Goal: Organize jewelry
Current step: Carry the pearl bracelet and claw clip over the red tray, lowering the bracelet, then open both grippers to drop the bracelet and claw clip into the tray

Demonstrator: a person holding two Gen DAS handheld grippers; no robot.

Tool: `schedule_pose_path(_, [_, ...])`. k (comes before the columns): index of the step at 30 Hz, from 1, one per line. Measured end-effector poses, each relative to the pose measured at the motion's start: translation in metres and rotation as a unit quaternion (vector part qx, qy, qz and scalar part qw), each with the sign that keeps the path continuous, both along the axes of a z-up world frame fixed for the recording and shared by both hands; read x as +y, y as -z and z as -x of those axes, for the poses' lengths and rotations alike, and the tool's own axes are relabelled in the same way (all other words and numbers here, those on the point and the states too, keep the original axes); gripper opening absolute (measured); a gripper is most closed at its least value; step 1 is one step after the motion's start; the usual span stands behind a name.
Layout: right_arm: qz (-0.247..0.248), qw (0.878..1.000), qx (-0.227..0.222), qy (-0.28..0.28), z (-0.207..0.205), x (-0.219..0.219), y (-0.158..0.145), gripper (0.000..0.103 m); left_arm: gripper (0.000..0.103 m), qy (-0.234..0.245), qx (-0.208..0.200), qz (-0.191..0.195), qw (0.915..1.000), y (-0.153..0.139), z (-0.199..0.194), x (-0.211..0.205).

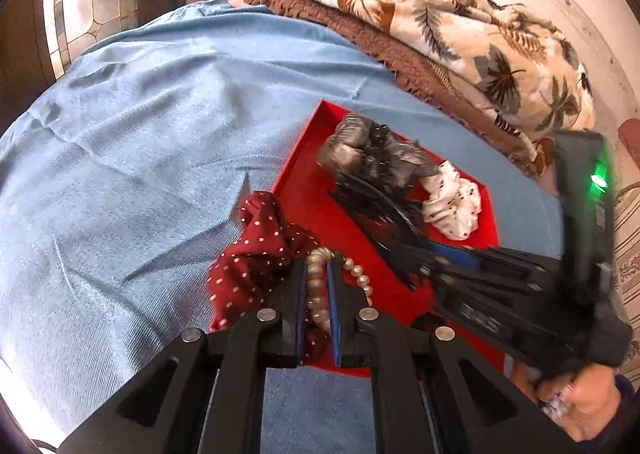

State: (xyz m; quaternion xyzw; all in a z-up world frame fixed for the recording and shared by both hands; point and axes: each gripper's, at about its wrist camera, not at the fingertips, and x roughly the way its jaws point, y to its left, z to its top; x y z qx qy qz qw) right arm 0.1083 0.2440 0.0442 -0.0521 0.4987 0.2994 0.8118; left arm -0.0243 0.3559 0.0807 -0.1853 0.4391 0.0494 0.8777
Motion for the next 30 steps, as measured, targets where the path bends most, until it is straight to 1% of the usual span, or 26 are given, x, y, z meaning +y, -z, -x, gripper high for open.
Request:
schedule_pose_path(1, [0.0, 1.0, -0.001, -0.003, -0.002, 0.004, -0.001, 0.025, 0.01, 0.0, -0.002, 0.003, 1.0, -0.002, 0.002, 0.001])
schedule_pose_path(2, [0.001, 1.0, -0.002, -0.007, -0.003, 0.008, -0.002, 0.026, 0.013, 0.0, -0.005, 0.006, 1.0, -0.004, 0.004, 0.002])
schedule_pose_path(3, [0.002, 1.0, -0.004, -0.012, -0.003, 0.011, -0.003, 0.026, 0.018, 0.0, -0.008, 0.01, 0.9999, -0.006, 0.006, 0.002])
schedule_pose_path(4, [0.003, 1.0, -0.007, -0.015, -0.003, 0.013, -0.004, 0.026, 0.021, 0.0, -0.013, 0.013, 0.9998, -0.01, 0.01, 0.002])
schedule_pose_path(5, [0.003, 1.0, -0.014, -0.019, 0.0, 0.014, -0.008, 0.029, 0.027, -0.001, -0.018, 0.014, 0.9998, -0.014, 0.013, 0.002])
schedule_pose_path(6, [0.001, 1.0, -0.018, -0.023, 0.003, 0.015, -0.011, 0.032, 0.032, -0.001, -0.023, 0.013, 0.9997, -0.018, 0.017, 0.001])
schedule_pose_path(8, [-0.004, 0.999, -0.027, -0.024, 0.007, 0.014, -0.017, 0.049, 0.036, -0.003, -0.03, 0.011, 0.9995, -0.025, 0.022, 0.0])
schedule_pose_path(13, [-0.021, 0.999, -0.041, -0.004, 0.021, -0.009, -0.04, 0.051, 0.043, -0.01, -0.042, -0.008, 0.9991, -0.042, 0.039, -0.007])
schedule_pose_path(18, [-0.037, 0.998, -0.051, 0.025, 0.053, -0.057, -0.06, 0.052, 0.057, -0.021, -0.059, -0.046, 0.997, -0.06, 0.061, -0.019])
schedule_pose_path(23, [-0.055, 0.995, -0.053, 0.066, 0.093, -0.108, -0.065, 0.06, 0.063, -0.03, -0.077, -0.096, 0.992, -0.077, 0.078, -0.041])
schedule_pose_path(27, [-0.048, 0.99, -0.069, 0.11, 0.131, -0.151, -0.063, 0.061, 0.066, -0.024, -0.086, -0.129, 0.9876, -0.086, 0.089, -0.067])
schedule_pose_path(30, [-0.053, 0.985, -0.07, 0.148, 0.156, -0.183, -0.059, 0.064, 0.069, -0.011, -0.088, -0.136, 0.9867, -0.089, 0.096, -0.085])
